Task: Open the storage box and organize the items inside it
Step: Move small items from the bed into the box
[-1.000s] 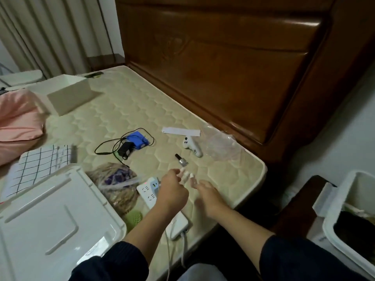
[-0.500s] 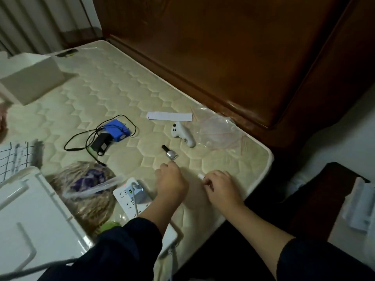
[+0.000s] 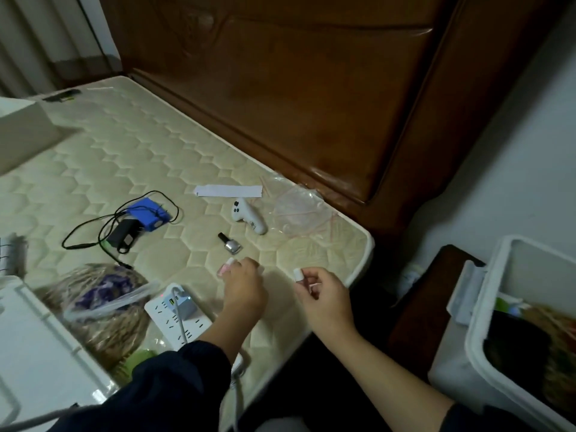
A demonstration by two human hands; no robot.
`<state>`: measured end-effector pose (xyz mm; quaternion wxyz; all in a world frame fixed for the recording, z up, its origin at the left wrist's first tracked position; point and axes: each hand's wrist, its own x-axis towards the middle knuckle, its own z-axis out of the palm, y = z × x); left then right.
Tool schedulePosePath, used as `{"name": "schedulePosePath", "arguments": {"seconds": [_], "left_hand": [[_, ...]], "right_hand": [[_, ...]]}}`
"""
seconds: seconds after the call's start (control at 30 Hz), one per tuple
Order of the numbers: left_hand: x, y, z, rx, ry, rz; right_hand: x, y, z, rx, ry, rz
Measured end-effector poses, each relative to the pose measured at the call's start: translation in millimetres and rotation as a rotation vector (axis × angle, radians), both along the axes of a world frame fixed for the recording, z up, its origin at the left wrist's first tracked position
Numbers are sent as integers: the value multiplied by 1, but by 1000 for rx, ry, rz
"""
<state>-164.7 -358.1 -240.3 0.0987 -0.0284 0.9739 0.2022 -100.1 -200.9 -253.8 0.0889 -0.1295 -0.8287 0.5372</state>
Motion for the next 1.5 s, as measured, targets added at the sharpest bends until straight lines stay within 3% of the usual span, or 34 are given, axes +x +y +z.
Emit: {"name": "schedulePosePath", "arguments": {"seconds": [0.13,0.23,0.43,0.7,0.97,1.13,1.3,1.5], "left_hand": [[18,18,46,112,95,-23],[35,40,83,303,105,-60],[89,118,144,504,138,-221],[177,254,170,622,138,-537],[234,361,130,649,15,-744],[234,400,97,604,-94,-763],[222,427,70,580,-172,-768],[215,442,47,559,-164,-868]], "right_hand": [[24,13,56,-53,73,-71],[48,32,103,-41,138,-103],[126,107,176,21,285,-201],[264,249,206,177,245,-470],[358,353,179,277,10,-744],[346,390,149,478,-236,-603],[295,420,122,779,-599,-361],[249,449,89,899,-762,-336]]}}
